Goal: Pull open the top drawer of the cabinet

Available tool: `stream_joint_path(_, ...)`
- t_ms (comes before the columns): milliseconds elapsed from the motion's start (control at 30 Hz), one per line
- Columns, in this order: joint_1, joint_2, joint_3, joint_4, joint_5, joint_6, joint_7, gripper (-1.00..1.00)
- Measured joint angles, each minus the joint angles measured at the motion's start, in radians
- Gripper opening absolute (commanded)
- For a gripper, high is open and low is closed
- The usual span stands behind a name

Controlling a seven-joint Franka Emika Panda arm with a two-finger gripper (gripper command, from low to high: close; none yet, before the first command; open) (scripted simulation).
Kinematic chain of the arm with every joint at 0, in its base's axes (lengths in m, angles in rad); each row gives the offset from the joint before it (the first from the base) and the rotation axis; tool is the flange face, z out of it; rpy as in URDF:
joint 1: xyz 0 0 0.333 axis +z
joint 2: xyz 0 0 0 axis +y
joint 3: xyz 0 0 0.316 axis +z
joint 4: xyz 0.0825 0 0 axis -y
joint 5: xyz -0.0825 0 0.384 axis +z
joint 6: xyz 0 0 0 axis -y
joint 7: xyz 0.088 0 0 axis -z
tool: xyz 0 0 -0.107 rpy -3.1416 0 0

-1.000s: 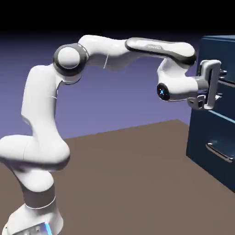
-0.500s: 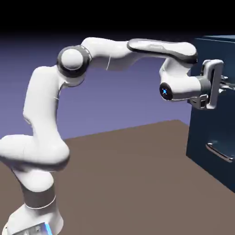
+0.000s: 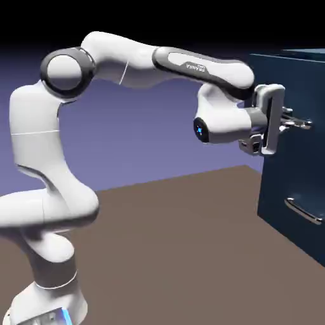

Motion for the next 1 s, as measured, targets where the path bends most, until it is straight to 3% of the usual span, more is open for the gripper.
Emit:
stream_joint_path(333,0.362,0.146,-0.32,-0.016,0.079,0.034,-0.226,-1.0)
stream_joint_path(667,0.719,0.139,-0.671,-0.069,0.08,0.032,-0.26,-1.0)
stream_joint_path(933,0.853,-0.14,-0.831,-0.334,-0.022,-0.022,-0.023,-1.0)
stream_joint_path(967,0.866,-0.165,-0.845,-0.357,-0.032,-0.025,-0.006,1.0)
stream_joint_path(1000,0.867,-0.165,-0.845,-0.358,-0.033,-0.024,-0.005,1.0)
